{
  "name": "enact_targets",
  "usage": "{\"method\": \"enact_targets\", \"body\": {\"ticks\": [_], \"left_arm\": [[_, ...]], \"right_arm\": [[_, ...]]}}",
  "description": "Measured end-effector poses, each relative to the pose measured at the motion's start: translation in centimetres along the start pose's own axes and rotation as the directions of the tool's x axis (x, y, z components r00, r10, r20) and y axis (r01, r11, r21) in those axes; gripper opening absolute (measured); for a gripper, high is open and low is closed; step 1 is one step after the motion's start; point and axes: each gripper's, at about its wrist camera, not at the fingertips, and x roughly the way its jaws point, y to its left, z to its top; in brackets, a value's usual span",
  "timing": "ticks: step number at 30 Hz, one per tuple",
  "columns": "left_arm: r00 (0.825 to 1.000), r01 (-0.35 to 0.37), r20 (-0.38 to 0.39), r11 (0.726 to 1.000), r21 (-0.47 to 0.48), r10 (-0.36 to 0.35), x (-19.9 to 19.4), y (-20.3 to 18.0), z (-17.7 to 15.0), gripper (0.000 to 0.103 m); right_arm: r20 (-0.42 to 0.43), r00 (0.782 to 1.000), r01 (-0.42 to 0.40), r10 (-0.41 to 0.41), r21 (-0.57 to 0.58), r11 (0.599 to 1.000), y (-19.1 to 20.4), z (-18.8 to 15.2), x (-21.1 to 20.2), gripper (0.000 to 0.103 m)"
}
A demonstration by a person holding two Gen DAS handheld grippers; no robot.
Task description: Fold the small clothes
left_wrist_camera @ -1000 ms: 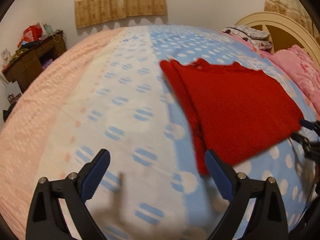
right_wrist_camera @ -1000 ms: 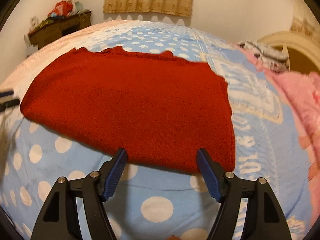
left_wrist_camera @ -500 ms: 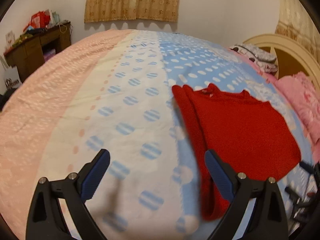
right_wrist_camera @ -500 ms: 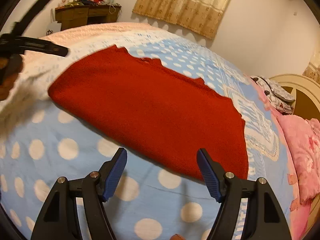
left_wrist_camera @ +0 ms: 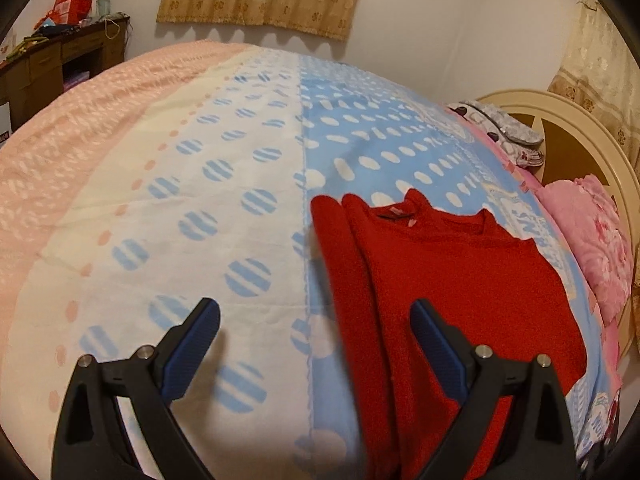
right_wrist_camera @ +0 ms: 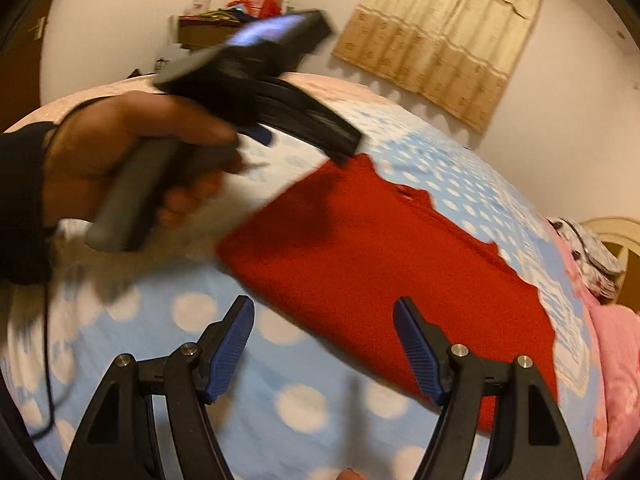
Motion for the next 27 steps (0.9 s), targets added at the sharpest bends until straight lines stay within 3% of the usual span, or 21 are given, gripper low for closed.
{"method": "enact_targets", "body": {"ticks": [5, 16, 19, 21, 27], "left_arm": [[1.000, 0.011, -0.023, 1.000, 0.023, -0.011, 1.2, -0.3, 0.0, 0.098], [0.997, 0.053, -0.047, 0.998, -0.025, -0.054, 2.7, 0.6, 0.7, 0.098], [0.997, 0.061, -0.040, 0.998, -0.026, -0.062, 3.3, 0.5, 1.0, 0.096], [0.997, 0.073, -0.030, 0.997, -0.032, -0.074, 3.4, 0.6, 1.3, 0.089], [0.990, 0.135, -0.022, 0.989, -0.056, -0.137, 3.4, 1.1, 1.2, 0.062]], "right_arm": [[0.005, 1.000, -0.020, 0.020, -0.014, 1.000, 1.6, 0.9, 1.7, 0.073], [-0.011, 1.000, -0.026, 0.026, -0.014, 1.000, 2.9, 1.5, 4.3, 0.073], [-0.007, 1.000, -0.025, 0.025, 0.004, 1.000, 2.9, 1.4, 4.3, 0.073], [-0.009, 1.000, -0.025, 0.026, 0.020, 0.999, 2.8, 1.5, 4.4, 0.073], [-0.018, 0.999, -0.036, 0.037, 0.042, 0.998, 2.7, 1.7, 4.6, 0.034]]}}
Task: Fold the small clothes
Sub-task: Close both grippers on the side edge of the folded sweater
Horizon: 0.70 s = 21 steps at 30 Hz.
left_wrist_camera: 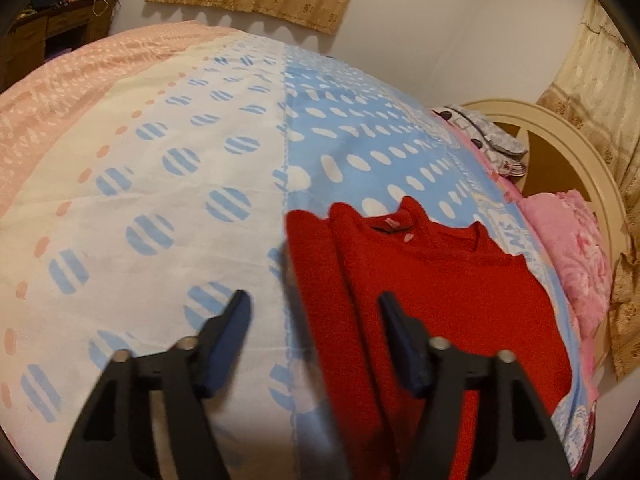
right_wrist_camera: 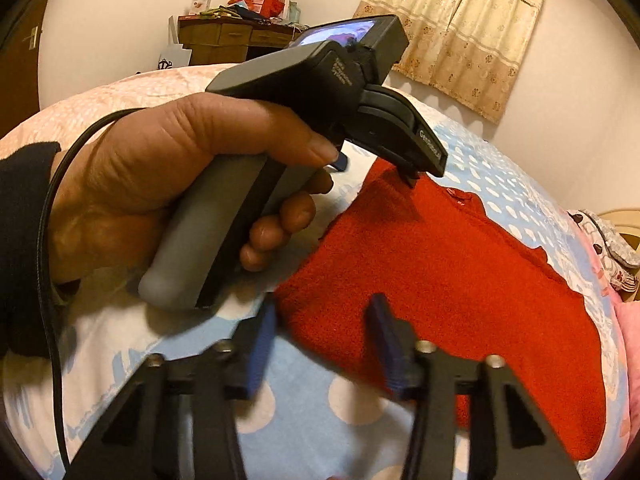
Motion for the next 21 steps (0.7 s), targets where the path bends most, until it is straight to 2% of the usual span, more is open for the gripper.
{"method": "enact_targets", "body": {"ticks": [2, 5, 9, 13, 21], "left_arm": [[1.000, 0.015, -0.005, 1.000, 0.005, -0.015, 0.1, -0.2, 0.0, 0.050], [0.998, 0.057, -0.018, 0.998, 0.003, -0.057, 0.3, -0.2, 0.0, 0.036], [0.993, 0.110, -0.028, 0.993, -0.032, -0.110, 0.5, 0.4, 0.0, 0.032], [0.982, 0.183, -0.035, 0.979, -0.095, -0.187, 0.7, 1.4, 0.0, 0.027], [0.990, 0.137, -0.016, 0.990, -0.020, -0.138, -0.3, -0.3, 0.0, 0.019]], "right_arm": [[-0.002, 1.000, -0.014, 0.014, -0.002, 1.000, 0.2, 0.0, 0.0, 0.024], [-0.004, 1.000, -0.020, 0.020, -0.005, 1.000, 0.2, 0.1, 0.1, 0.020], [-0.006, 0.999, -0.037, 0.037, 0.015, 0.999, 0.0, 0.2, 0.2, 0.017], [-0.005, 0.999, -0.044, 0.044, 0.018, 0.999, -0.4, 0.1, 0.3, 0.015], [0.013, 0.997, -0.071, 0.070, 0.060, 0.996, -1.6, 0.5, -0.4, 0.009]]}}
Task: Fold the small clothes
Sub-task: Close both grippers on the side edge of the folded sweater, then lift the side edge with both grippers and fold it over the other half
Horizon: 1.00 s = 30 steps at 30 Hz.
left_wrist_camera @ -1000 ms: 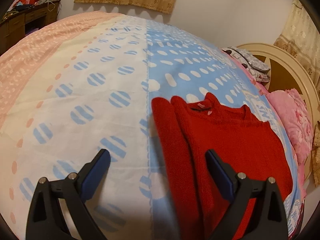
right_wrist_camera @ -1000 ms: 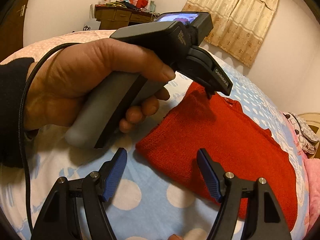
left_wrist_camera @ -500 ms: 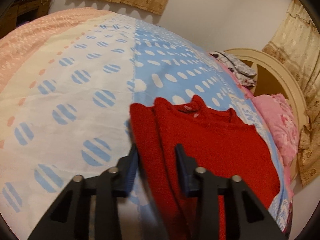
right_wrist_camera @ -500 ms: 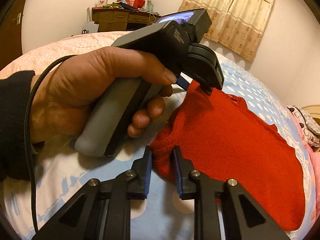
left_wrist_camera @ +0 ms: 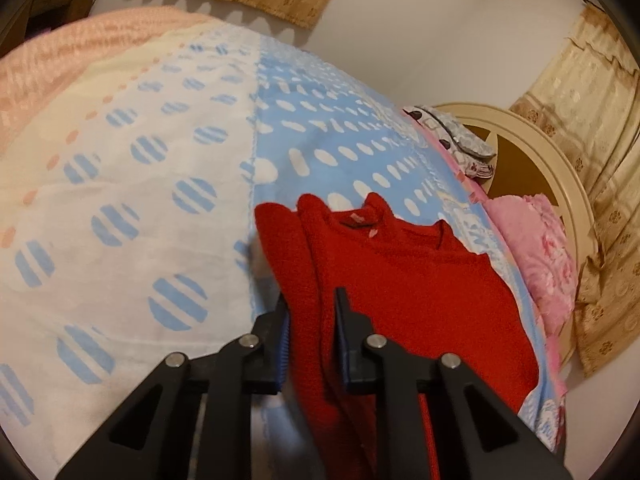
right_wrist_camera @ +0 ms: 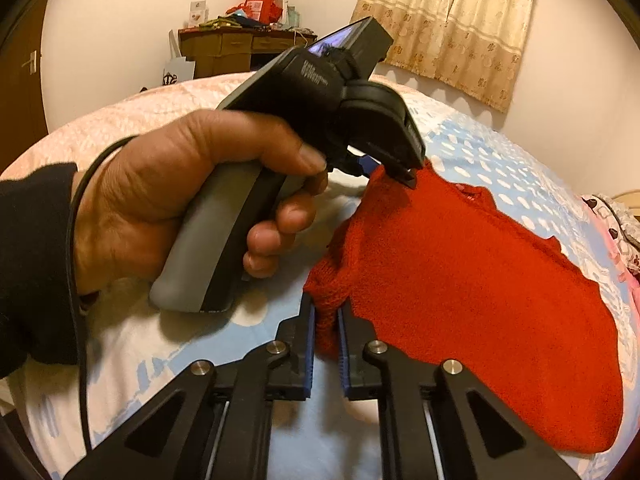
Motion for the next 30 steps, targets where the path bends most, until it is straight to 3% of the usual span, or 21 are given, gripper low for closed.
{"method": "enact_targets", "body": {"ticks": [9, 18, 30], "left_arm": [[0.999, 0.038, 0.022, 0.998, -0.059, -0.037, -0.8, -1.1, 1.1, 0.015], [0.990, 0.131, 0.059, 0.986, -0.104, -0.125, -0.9, -4.6, 2.8, 0.013], [0.984, 0.166, 0.070, 0.986, -0.032, -0.163, 0.0, -11.6, 4.5, 0.013]], "right_arm": [[0.043, 0.999, -0.025, 0.023, 0.048, 0.999, -1.7, 0.0, -1.6, 0.008], [0.107, 0.994, -0.033, 0.018, 0.144, 0.989, -6.1, -0.1, -4.4, 0.008], [0.181, 0.983, -0.015, -0.037, 0.277, 0.961, -12.9, -1.9, -9.1, 0.008]]}}
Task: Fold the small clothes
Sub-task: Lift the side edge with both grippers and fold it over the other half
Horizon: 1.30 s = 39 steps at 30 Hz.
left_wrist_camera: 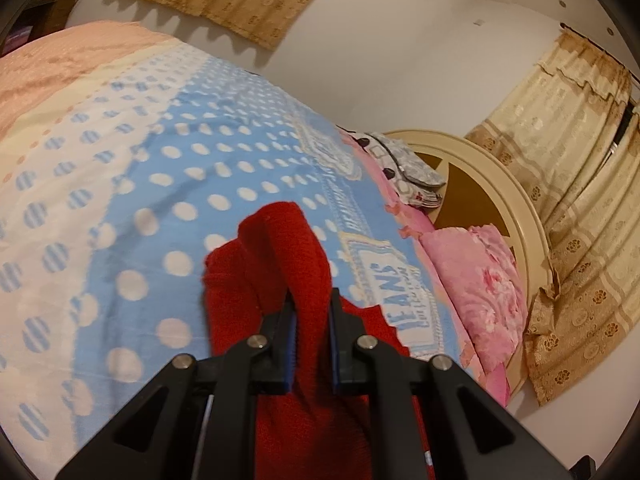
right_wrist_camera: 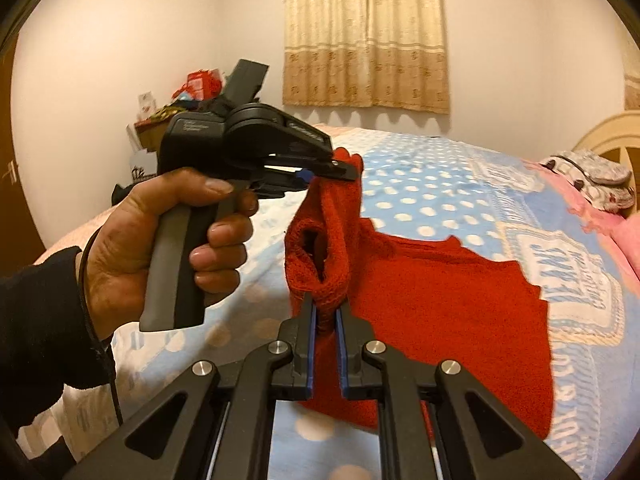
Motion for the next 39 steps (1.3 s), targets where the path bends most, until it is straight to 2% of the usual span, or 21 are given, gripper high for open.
{"method": "enact_targets", "body": {"ticks": [11, 22, 31, 39], "left_arm": [[0.999, 0.028, -0.047, 0.998, 0.059, -0.025, 4.0, -5.4, -0.5, 0.013], [0.990, 0.049, -0.135, 0.992, 0.116, -0.033, 9.0, -8.7, -2.0, 0.013], [0.977, 0.015, -0.210, 0.976, 0.218, 0.031, 12.5, -11.6, -4.3, 0.013], [0.968, -0.028, -0.228, 0.948, 0.318, 0.105, 14.8, -13.4, -6.1, 0.013]], "right_arm": [[0.037, 0.999, 0.030, -0.034, 0.098, 0.995, -4.8, -1.3, -3.3, 0.007], [0.014, 0.998, 0.054, -0.059, 0.213, 0.976, -9.9, -3.1, -5.0, 0.007], [-0.033, 0.999, 0.045, -0.036, 0.345, 0.938, -13.8, -6.4, -4.8, 0.007], [-0.055, 0.999, 0.024, 0.001, 0.449, 0.893, -16.4, -8.8, -4.7, 0.007]]}}
